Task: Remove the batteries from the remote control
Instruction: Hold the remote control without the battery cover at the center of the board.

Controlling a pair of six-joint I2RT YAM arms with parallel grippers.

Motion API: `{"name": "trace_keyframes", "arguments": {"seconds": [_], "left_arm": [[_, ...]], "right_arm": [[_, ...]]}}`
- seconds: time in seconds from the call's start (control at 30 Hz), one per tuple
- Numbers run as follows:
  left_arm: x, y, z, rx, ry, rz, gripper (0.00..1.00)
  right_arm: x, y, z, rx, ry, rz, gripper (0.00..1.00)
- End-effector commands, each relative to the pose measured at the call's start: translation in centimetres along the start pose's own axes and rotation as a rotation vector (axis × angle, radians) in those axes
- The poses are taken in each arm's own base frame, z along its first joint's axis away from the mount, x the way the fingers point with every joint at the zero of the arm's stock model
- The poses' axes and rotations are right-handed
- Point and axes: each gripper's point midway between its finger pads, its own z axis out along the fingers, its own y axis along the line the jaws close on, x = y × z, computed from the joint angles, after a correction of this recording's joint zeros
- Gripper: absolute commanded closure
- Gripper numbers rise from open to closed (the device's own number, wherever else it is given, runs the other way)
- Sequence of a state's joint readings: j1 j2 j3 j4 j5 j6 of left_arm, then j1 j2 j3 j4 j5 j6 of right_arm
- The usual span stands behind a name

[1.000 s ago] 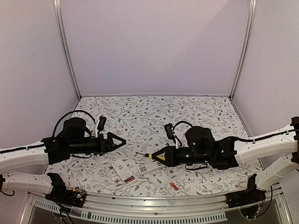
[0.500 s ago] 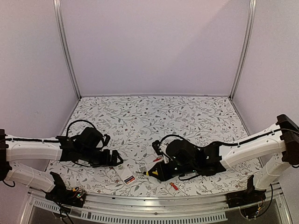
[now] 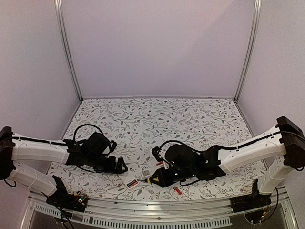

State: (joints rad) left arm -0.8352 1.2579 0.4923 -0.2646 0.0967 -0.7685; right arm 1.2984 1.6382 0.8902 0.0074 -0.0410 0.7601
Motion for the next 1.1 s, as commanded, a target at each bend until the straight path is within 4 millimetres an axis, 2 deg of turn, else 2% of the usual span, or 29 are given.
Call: {"name": "trace_keyframes", "arguments": {"seconds": [0.0,0.23,0.37,0.83,1.07], "left_arm": [[-0.3,-1.0,0.5,0.007,0.004,0.045,0.01],[0.2,-0.7,1.3,-0.063,0.034,0.073,0.05],[0.6,-0.1,1.6,-0.121,0.056,0.087,0.10],[2.0,0.6,2.8,-0.252,0.117,0.126,0.23],[2.5,0.7,3.2,-0.268,0.135,0.128,0.30]], "right_arm": [[0.2,0.7,0.3,-0.015,0.017,-0.009,1.00],[0.5,0.8,0.7,-0.017,0.029,-0.009,1.00],[1.0,0.4,0.9,0.006,0.050,-0.009,1.00],[1.5,0.7,1.2,0.007,0.071,-0.015,1.00],[1.7,1.0,1.3,0.012,0.079,-0.020,1.00]]}}
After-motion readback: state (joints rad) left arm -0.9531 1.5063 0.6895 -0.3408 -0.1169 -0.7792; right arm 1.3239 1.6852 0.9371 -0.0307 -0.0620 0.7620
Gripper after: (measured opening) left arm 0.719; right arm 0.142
